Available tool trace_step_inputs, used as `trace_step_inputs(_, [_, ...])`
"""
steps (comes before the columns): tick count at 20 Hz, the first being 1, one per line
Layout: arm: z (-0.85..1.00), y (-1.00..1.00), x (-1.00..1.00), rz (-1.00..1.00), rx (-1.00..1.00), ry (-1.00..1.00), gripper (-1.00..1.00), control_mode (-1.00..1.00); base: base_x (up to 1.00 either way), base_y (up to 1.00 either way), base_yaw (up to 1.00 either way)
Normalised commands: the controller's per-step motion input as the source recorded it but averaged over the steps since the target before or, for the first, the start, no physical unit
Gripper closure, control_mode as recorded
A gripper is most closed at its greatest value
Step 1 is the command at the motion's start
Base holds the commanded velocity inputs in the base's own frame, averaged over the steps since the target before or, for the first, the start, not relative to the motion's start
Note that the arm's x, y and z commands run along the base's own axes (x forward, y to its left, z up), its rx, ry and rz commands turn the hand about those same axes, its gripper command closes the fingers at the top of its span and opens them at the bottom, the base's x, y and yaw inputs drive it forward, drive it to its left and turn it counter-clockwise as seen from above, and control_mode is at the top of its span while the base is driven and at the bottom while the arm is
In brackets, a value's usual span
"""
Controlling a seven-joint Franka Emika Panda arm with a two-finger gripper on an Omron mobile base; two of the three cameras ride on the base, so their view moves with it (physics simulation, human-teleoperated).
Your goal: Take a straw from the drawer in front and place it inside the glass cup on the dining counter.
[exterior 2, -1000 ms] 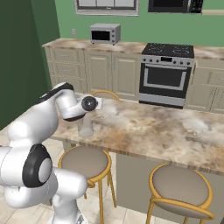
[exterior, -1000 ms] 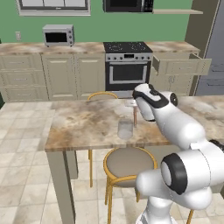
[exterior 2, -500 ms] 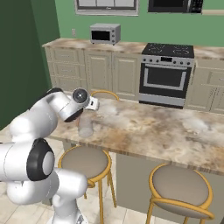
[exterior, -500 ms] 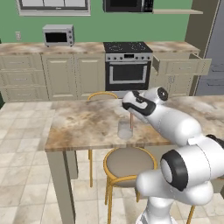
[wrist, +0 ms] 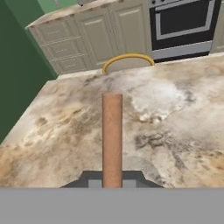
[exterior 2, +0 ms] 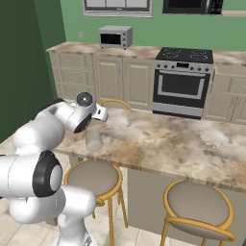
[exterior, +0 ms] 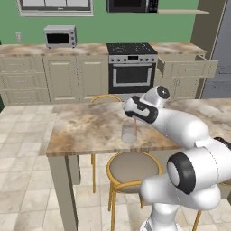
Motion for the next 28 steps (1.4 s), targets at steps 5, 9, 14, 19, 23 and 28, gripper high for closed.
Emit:
trace_step_inputs(5, [-0.06,0.00,0.00,-0.05,0.00,0.07,1.00,-1.00,0.00,0.00,0.00])
trace_step_inputs(9, [0.00,0.00,0.09,-0.08,0.00,0.01,1.00,-1.00,0.00,0.00,0.00])
trace_step_inputs(14, [0.00,0.00,0.06,-0.08,0.00,0.00,1.00,-1.00,0.00,0.00,0.00])
trace_step_inputs(19, [0.00,-0.10,0.00,-0.04,0.00,-0.09,1.00,-1.00,0.00,0.00,0.00])
trace_step_inputs(23, [0.00,-0.23,-0.04,0.00,0.00,-0.32,1.00,-1.00,0.00,0.00,0.00])
trace_step_inputs(28, [-0.02,-0.13,0.00,0.00,0.00,-0.26,1.00,-1.00,0.00,0.00,0.00])
